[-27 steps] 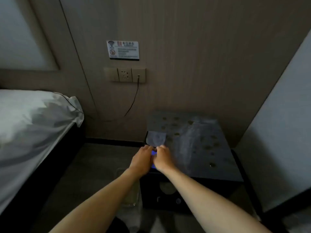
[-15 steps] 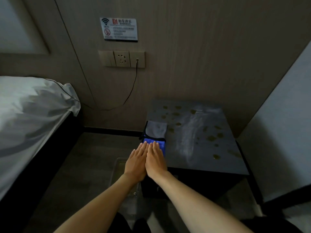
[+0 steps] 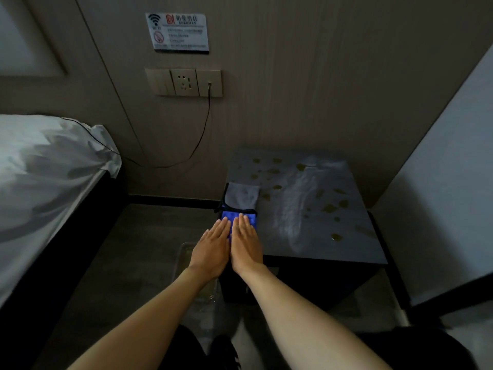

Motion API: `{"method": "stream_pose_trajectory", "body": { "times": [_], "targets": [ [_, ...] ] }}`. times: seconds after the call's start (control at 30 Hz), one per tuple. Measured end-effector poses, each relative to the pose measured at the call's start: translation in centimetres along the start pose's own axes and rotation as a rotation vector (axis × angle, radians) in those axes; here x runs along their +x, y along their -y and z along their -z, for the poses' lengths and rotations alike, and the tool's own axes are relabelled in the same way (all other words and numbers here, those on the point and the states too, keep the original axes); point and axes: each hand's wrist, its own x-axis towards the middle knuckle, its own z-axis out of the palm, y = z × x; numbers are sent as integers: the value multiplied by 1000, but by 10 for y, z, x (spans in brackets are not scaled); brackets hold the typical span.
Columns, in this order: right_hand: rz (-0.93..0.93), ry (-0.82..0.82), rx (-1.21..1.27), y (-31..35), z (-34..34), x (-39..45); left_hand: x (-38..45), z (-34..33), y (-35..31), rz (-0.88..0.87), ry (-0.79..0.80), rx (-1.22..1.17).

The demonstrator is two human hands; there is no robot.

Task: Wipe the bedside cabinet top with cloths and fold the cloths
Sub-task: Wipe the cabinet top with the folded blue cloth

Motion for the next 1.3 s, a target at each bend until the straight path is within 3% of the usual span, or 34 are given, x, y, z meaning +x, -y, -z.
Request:
{"method": "stream_pose_trajectory", "body": {
  "times": [0.27, 0.57, 1.3],
  "targets": [
    [-54, 22, -57, -25, 16, -8, 4, -1, -38, -50, 79, 149],
    [-87, 9, -172, -100, 48, -29, 23, -18, -119, -87, 127, 162],
    [-208, 3, -175, -252, 109, -65, 68, -49, -281, -141, 191, 152]
  ]
}}
